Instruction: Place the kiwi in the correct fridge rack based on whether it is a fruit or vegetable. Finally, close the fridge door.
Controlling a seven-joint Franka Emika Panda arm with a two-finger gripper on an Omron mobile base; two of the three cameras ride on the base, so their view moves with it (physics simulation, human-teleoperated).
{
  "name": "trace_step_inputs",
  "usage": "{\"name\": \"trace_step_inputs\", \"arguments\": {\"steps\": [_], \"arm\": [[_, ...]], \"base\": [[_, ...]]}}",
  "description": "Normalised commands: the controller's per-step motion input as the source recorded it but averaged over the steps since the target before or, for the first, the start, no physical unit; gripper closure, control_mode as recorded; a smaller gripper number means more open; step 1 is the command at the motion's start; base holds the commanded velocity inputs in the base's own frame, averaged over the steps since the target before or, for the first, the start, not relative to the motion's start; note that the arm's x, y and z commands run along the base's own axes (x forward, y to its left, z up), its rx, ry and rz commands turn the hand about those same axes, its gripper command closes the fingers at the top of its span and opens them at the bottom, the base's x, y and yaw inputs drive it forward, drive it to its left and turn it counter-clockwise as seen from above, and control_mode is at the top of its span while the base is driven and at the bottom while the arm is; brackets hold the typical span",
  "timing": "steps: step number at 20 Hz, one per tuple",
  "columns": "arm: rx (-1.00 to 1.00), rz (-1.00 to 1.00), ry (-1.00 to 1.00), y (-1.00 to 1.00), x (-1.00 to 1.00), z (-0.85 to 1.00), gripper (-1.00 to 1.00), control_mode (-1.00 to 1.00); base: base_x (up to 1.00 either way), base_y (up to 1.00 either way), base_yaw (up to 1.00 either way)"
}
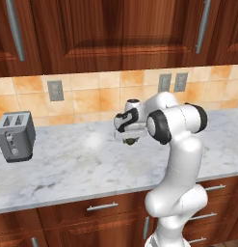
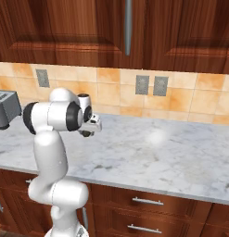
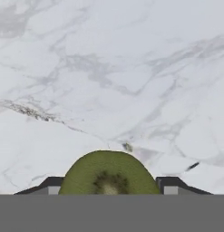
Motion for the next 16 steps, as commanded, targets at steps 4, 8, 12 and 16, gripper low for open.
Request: {"name": "trace_step_inputs", "arguments": {"steps": [4, 8, 12, 16], "arm": [[0.00, -0.01, -0.15, 0.00, -1.00, 0.15, 1.00, -1.00], [-0.01, -0.02, -0.23, 0.00, -1.00, 0.62, 1.00, -1.00], [0.00, -0.04, -0.21, 0.00, -1.00, 0.94, 1.00, -1.00], [0.00, -0.01, -0.12, 0.00, -1.00, 0.98, 1.00, -1.00]], "base": [[0.00, 0.00, 0.00], [0.00, 0.00, 0.00], [0.00, 0.00, 0.00], [0.00, 0.00, 0.00]]}}
